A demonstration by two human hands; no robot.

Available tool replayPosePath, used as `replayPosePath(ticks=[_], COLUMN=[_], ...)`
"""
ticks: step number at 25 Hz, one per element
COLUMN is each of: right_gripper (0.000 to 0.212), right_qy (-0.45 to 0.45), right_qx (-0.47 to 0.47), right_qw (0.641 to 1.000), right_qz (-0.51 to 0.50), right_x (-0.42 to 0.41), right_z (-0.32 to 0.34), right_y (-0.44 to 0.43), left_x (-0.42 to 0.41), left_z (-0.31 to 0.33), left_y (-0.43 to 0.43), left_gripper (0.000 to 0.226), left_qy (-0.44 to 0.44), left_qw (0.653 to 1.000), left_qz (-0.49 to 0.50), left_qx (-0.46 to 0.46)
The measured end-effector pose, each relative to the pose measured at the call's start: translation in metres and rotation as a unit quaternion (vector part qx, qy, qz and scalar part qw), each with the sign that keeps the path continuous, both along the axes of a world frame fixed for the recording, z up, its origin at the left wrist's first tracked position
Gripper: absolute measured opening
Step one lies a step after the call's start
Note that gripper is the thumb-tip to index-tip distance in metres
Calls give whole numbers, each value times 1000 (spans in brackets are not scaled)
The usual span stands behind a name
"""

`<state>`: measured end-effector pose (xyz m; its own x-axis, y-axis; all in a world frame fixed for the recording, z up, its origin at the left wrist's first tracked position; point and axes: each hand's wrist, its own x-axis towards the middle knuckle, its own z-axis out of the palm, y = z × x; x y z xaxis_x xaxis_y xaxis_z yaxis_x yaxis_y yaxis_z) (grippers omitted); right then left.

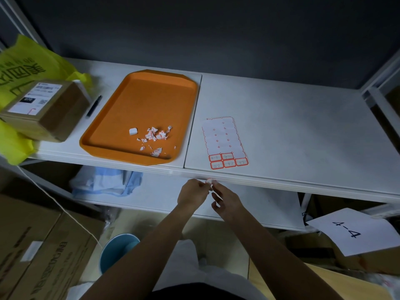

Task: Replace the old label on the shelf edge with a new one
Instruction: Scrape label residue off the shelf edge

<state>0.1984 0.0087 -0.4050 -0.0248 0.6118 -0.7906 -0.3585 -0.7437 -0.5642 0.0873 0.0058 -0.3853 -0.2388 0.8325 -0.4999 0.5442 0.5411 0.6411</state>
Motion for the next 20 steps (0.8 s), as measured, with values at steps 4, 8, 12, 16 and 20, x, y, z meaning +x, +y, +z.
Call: replayPosePath(ticks=[4,8,12,16,20], right_gripper=[24,21,22,25,25], right_qy=[9,-5,-30,-48,-28], right_qx=[-7,-1,4,13,14], right_qw=[1000,1000,999,999,999], right_qz=[-5,-2,8,-16,-33], right_x=[-2,0,-1,-1,0], right_z=[3,3,4,4,2], right_y=[-1,-1,-3,-1,-4], left_x=[-6,-3,3,2,2], left_z=[4,4,0,-3,-4], left_y=[0,-5,-3,-5,-7], left_gripper=[41,29,26,26,27], left_qy=[50,-95,-144,-112,-85], left_qw=[998,991,981,986,989], left_qz=[-16,20,109,90,63], left_qx=[19,93,64,86,102])
